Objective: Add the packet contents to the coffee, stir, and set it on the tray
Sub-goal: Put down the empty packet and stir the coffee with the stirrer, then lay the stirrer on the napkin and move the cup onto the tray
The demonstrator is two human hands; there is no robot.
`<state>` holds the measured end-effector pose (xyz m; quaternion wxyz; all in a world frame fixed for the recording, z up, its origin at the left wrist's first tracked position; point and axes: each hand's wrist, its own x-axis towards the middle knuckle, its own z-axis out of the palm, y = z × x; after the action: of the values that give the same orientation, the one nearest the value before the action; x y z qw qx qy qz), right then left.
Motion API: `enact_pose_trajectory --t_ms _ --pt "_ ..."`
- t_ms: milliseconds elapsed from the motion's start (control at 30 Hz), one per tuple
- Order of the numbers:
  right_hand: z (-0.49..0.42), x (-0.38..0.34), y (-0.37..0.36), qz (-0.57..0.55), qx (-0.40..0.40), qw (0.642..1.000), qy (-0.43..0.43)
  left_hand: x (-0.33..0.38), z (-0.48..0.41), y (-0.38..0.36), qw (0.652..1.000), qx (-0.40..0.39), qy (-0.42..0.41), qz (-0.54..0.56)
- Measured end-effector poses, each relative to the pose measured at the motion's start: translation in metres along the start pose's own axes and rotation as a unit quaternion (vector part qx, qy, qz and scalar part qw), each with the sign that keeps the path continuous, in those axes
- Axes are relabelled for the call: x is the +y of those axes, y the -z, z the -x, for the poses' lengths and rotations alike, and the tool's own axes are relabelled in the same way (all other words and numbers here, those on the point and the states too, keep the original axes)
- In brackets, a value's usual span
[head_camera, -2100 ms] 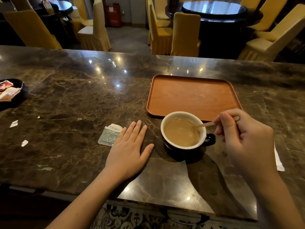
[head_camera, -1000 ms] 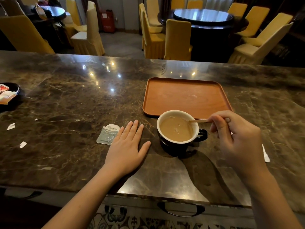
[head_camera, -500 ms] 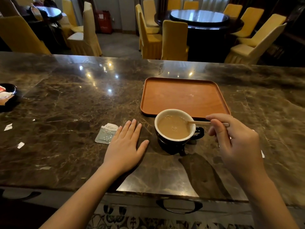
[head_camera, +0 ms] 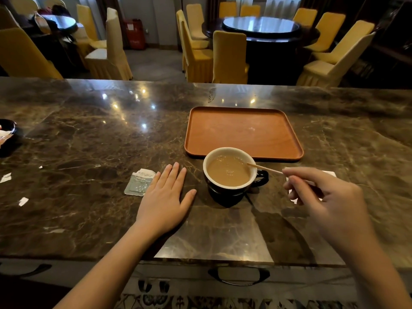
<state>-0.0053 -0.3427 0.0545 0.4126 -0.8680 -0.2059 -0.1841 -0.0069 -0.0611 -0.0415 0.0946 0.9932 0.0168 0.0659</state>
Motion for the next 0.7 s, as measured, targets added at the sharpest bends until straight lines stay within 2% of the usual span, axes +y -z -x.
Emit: enact_pose_trajectory --t_ms 200,367,467,567,700 --pt "0.012 0.012 0.009 0.119 -0.053 0.990 -0.048 -0.001 0.000 -0.001 1.000 -0.001 -0.001 -0.002" --pt "0.019 0.021 0.001 0.193 -0.092 0.968 -0.133 -0.001 -0.001 -0.001 1.000 -0.001 -0.001 -0.004" --pt "0.024 0.027 0.007 0.182 -0.045 0.964 -0.191 -0.002 -0.001 -0.002 1.000 0.002 -0.001 -0.005" --pt "0.029 0.033 0.016 0.237 0.007 0.940 -0.245 -0.003 -0.001 -0.003 1.000 0.000 -0.001 -0.009" --pt "0.031 0.035 0.014 0.320 -0.015 0.904 -0.283 -0.004 -0.003 -0.004 1.000 0.000 0.001 -0.015"
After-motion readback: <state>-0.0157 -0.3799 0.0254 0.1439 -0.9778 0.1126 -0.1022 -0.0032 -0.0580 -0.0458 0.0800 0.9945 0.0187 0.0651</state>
